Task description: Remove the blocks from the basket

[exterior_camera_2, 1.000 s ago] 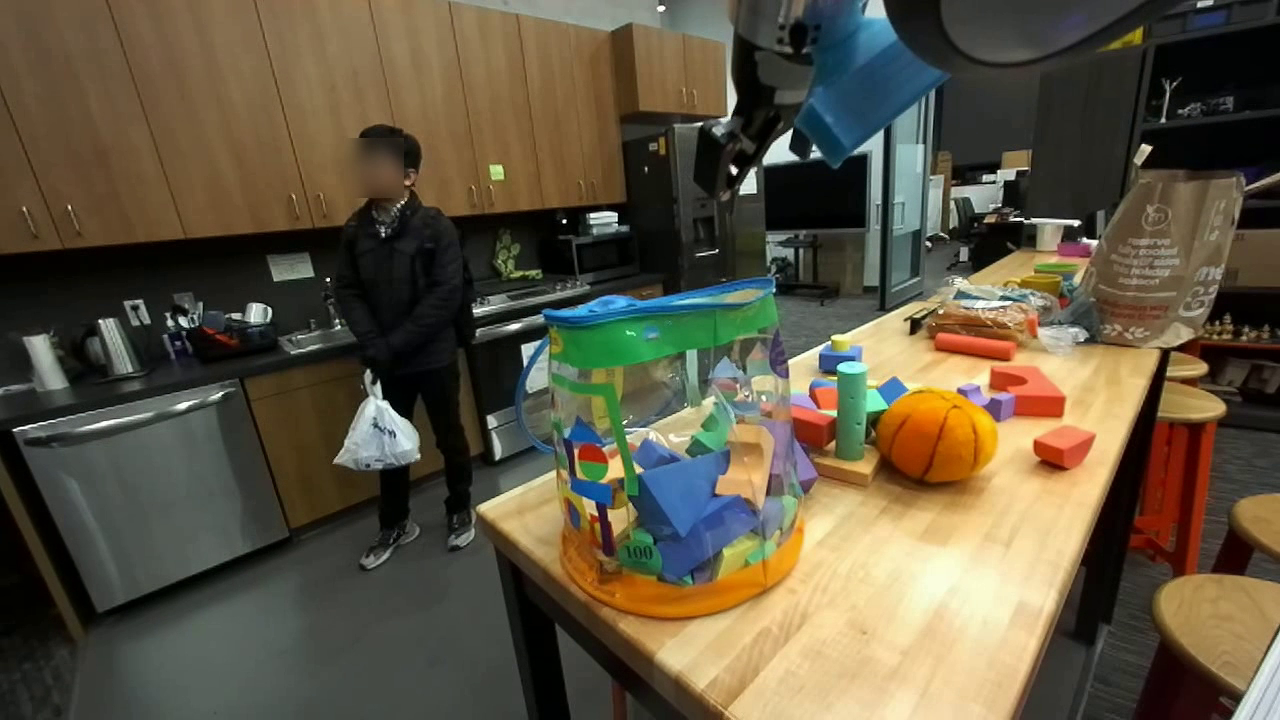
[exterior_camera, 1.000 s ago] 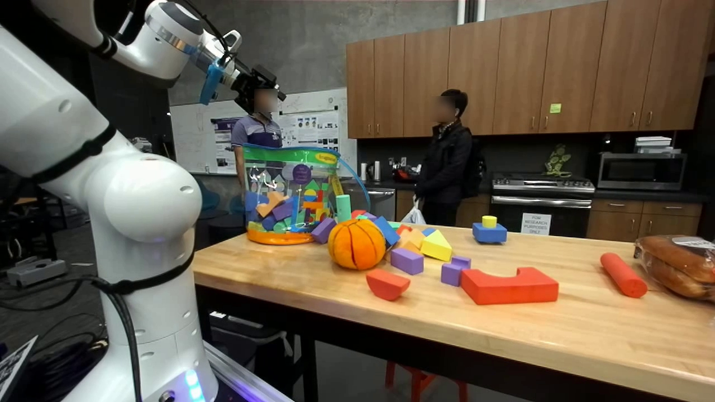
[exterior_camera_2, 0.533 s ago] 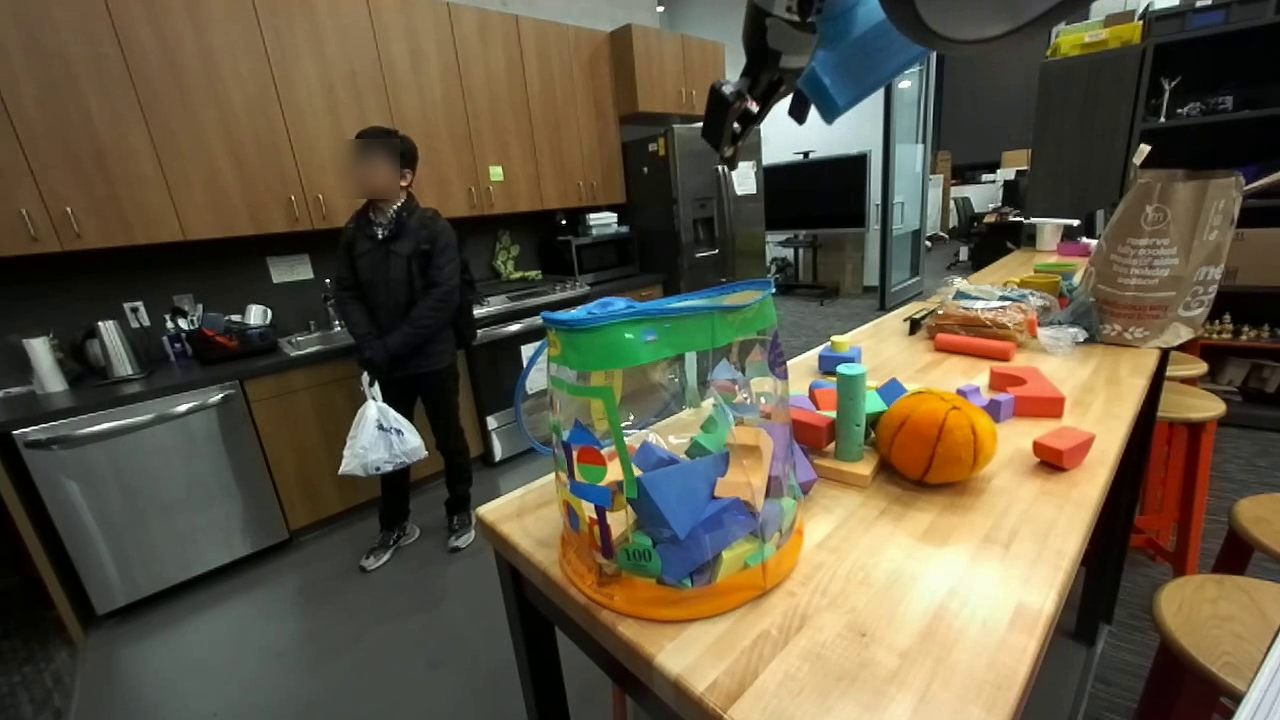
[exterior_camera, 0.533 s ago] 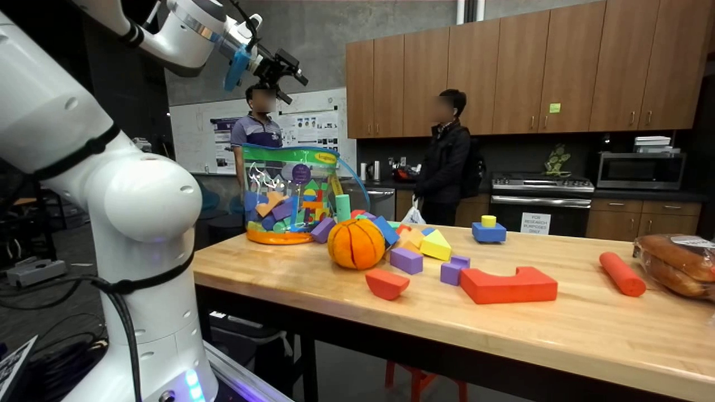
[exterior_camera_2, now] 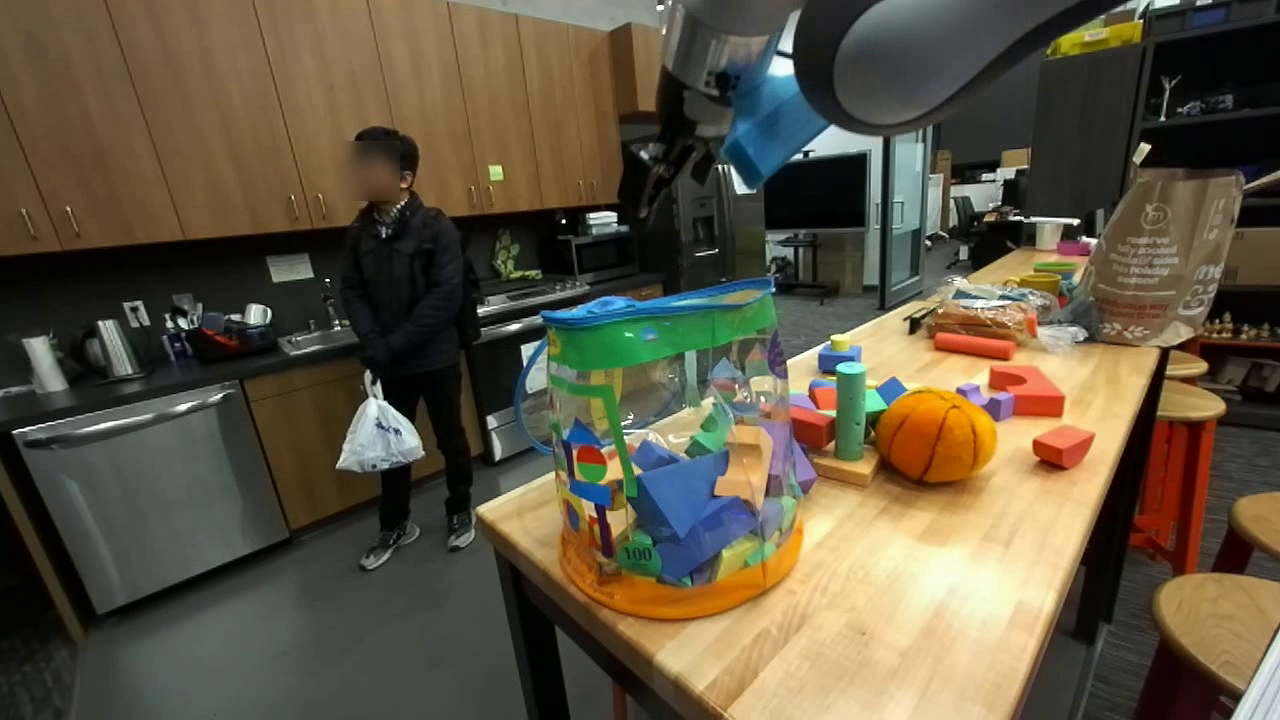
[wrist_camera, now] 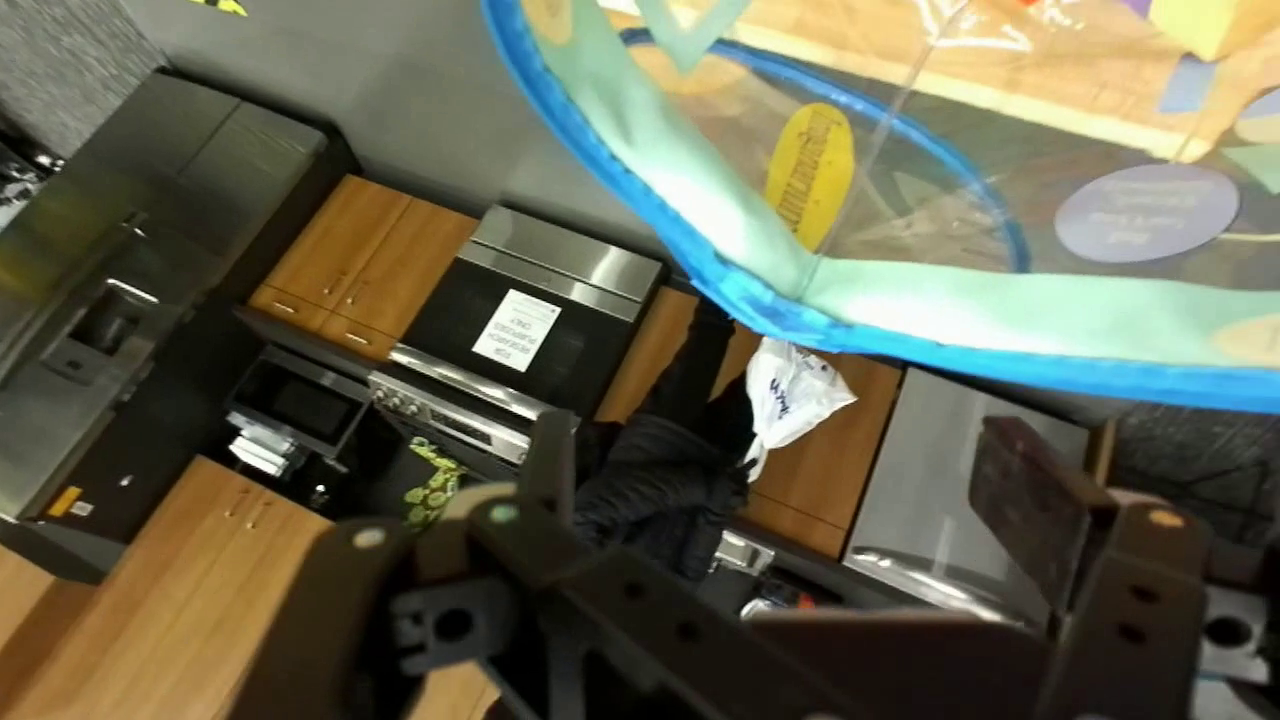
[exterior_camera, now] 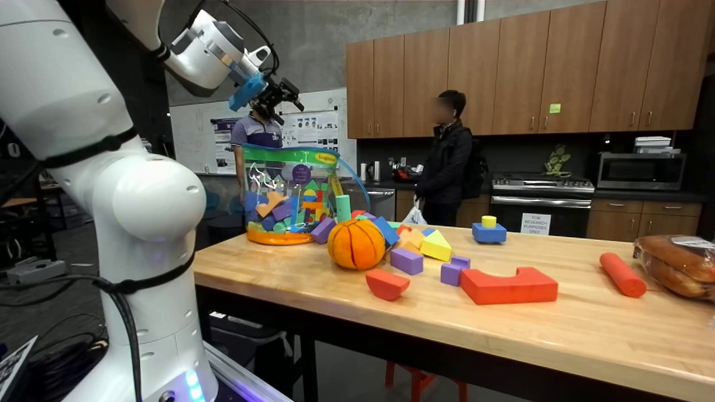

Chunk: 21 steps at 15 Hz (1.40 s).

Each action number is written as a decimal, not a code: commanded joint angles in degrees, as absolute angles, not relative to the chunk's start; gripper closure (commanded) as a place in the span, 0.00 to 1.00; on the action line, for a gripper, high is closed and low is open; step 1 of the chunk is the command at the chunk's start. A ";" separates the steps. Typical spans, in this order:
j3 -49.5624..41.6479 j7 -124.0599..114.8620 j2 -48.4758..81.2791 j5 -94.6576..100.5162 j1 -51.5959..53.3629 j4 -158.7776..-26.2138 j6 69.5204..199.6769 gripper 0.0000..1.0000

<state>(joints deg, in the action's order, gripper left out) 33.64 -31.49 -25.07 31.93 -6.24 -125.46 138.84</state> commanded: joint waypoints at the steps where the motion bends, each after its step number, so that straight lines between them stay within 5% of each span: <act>1: 35.67 -31.94 -16.38 38.45 -5.88 -122.12 138.44 0.00; 12: 29.31 -31.37 -9.83 42.72 3.02 -121.42 135.27 0.00; 21: 22.53 -21.07 -6.00 36.90 10.29 -116.68 118.30 0.00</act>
<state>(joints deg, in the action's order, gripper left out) 24.63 -22.43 -8.12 37.88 7.97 -118.75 119.58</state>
